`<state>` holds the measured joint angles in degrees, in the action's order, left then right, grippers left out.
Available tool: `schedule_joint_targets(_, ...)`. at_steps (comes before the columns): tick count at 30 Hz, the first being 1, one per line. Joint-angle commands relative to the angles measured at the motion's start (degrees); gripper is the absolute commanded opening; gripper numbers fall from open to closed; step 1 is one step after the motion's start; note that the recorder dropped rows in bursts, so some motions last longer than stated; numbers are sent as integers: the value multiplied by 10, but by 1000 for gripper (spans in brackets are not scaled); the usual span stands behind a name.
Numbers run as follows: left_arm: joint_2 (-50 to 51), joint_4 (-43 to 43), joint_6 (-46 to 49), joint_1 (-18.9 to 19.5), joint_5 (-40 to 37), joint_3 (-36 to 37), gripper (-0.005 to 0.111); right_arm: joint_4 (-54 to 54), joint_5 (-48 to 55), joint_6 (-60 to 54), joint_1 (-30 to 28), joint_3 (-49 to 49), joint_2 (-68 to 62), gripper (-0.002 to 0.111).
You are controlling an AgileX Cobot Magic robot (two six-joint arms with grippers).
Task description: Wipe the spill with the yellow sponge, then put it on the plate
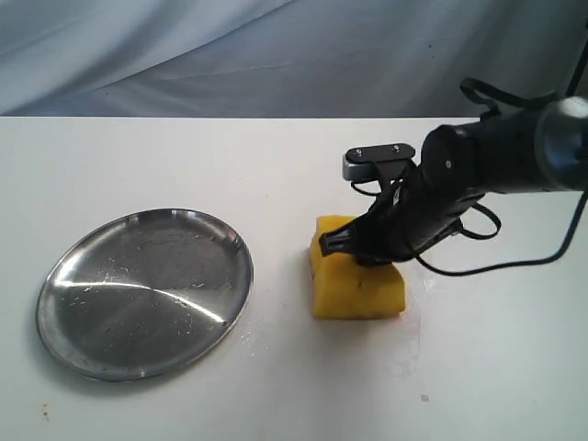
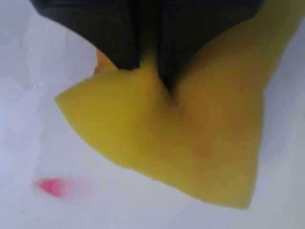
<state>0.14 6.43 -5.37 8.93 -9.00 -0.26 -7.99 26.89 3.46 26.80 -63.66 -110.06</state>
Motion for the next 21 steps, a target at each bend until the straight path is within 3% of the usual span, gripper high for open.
schedule_joint_targets(1, -1, 1, -1, 2, 2, 3, 0, -11, -16, 2, 38, 107, 55, 0)
schedule_joint_targets(11, -1, 1, -1, 2, 2, 3, 0, -32, -108, 31, 46, 317, 210, 0)
schedule_joint_targets(21, -1, 1, -1, 2, 2, 3, 0, 15, -153, 104, -64, 342, 236, 0)
